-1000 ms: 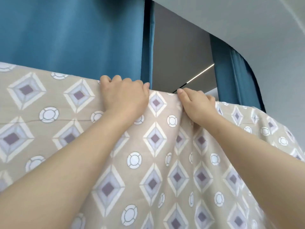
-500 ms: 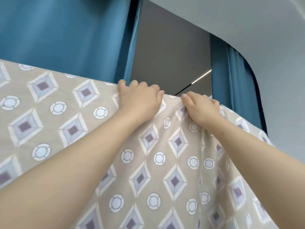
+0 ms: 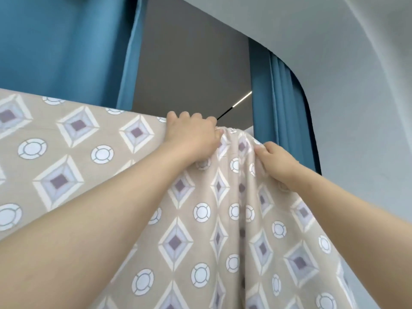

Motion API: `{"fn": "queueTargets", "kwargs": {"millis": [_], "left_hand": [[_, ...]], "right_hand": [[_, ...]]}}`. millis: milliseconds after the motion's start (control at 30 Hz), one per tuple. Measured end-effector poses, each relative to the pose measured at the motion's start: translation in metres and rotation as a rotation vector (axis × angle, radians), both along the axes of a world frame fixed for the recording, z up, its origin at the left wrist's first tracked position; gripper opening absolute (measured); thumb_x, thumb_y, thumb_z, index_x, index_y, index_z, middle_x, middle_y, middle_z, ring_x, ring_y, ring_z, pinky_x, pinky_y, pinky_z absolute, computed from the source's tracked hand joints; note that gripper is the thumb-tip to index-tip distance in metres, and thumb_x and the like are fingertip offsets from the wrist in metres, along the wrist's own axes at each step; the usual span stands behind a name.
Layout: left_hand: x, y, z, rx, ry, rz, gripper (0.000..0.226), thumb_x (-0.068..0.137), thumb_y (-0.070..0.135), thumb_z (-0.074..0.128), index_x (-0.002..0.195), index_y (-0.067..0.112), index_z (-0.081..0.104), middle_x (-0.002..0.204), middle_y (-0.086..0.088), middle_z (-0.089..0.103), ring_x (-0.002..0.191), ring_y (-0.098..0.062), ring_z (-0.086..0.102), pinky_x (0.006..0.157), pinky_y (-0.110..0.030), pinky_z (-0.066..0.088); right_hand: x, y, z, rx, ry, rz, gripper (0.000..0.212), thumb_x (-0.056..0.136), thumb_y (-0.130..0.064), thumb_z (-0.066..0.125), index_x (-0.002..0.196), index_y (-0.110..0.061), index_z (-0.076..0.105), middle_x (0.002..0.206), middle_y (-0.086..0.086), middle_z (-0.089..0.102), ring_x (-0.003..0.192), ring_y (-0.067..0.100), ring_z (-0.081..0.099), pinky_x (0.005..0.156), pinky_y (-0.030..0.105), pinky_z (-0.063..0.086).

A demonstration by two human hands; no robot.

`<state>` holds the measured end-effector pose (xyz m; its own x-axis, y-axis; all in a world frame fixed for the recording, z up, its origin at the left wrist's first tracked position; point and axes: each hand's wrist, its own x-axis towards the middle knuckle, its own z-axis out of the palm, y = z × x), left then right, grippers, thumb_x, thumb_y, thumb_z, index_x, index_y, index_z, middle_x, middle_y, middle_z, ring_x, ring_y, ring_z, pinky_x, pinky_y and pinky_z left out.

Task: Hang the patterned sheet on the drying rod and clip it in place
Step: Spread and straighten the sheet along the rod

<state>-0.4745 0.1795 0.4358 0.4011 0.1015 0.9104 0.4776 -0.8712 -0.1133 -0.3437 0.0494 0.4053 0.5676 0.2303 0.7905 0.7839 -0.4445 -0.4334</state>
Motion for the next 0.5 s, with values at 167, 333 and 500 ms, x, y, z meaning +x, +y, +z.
{"fn": "queueTargets", "kwargs": {"millis": [167,333,500], "left_hand": [[0.03,-0.024,-0.003,0.071,0.017,-0.033,0.041,0.098,0.042,0.019,0.119,0.023,0.049,0.12,-0.005,0.053,0.114,-0.029,0.043,0.091,-0.042,0.025],[0.046,-0.035,-0.003,0.074,-0.004,-0.023,0.04,0.099,0.041,0.02,0.116,0.021,0.049,0.119,-0.005,0.055,0.113,-0.029,0.044,0.092,-0.042,0.025],[0.053,-0.049,-0.001,0.101,-0.008,-0.058,0.036,0.099,0.039,0.021,0.114,0.022,0.049,0.117,-0.005,0.056,0.112,-0.027,0.045,0.095,-0.045,0.025]], "right_hand": [[0.005,-0.018,-0.002,-0.017,-0.059,0.056,0.037,0.097,-0.038,0.036,0.093,-0.007,0.056,0.087,0.004,0.06,0.085,0.023,0.054,0.083,0.036,0.044],[0.015,-0.041,0.006,-0.03,-0.192,-0.06,0.034,0.096,-0.018,0.041,0.063,-0.009,0.039,0.062,0.003,0.041,0.058,0.017,0.035,0.051,0.028,0.027],[0.023,-0.058,0.01,0.076,-0.334,-0.231,0.039,0.097,-0.018,0.039,0.059,-0.015,0.034,0.058,-0.002,0.039,0.071,0.027,0.039,0.064,0.031,0.028]]}}
